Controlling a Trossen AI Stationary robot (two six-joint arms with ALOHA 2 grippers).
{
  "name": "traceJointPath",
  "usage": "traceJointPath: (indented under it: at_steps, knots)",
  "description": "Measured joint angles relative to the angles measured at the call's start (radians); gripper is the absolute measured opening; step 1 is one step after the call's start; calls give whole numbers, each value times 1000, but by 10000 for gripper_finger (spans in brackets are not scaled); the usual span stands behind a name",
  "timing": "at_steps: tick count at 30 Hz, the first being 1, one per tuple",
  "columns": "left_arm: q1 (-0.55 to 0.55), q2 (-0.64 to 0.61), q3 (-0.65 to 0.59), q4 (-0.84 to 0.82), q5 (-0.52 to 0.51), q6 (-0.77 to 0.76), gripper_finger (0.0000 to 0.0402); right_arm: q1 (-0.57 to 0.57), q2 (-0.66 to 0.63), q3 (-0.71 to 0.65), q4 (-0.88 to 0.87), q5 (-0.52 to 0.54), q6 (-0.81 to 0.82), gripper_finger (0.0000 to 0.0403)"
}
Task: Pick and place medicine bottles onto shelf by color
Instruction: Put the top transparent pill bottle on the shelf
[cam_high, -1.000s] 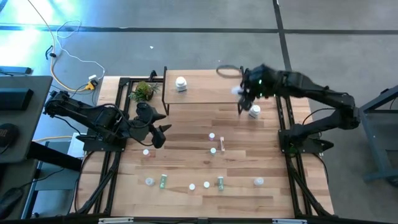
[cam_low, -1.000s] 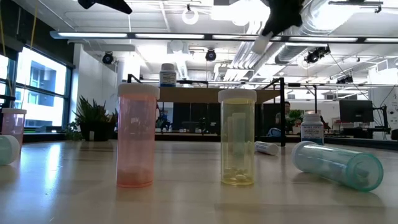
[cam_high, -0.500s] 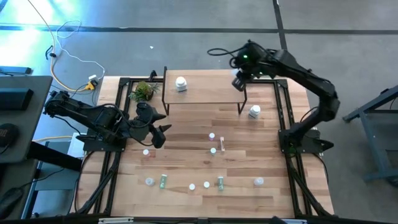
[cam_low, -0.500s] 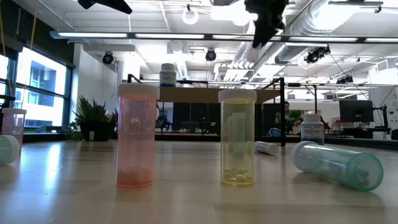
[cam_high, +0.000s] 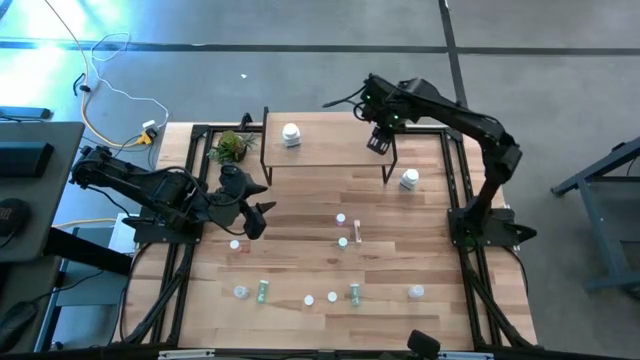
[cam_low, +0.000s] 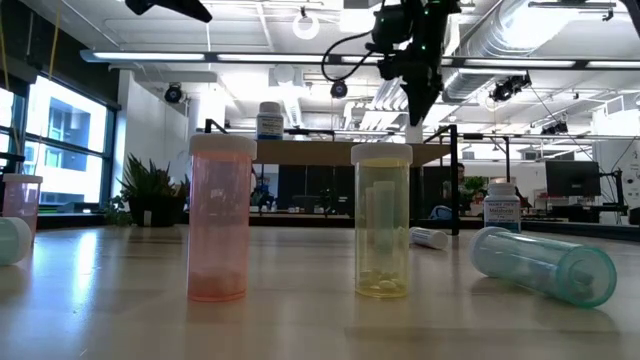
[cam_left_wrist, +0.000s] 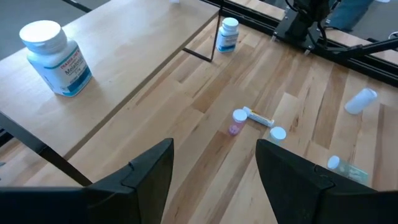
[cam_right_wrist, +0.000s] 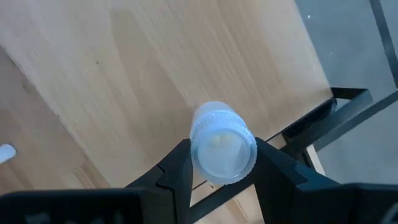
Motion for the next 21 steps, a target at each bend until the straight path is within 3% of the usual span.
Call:
traceJointPath:
  at_steps: [12, 21]
  knots:
    - [0, 0, 0, 0, 0, 0, 216, -19, 16, 1, -20, -24, -13, 124]
    - [0, 0, 0, 0, 1, 0, 216, -20, 22, -2, -12, -25, -58, 183]
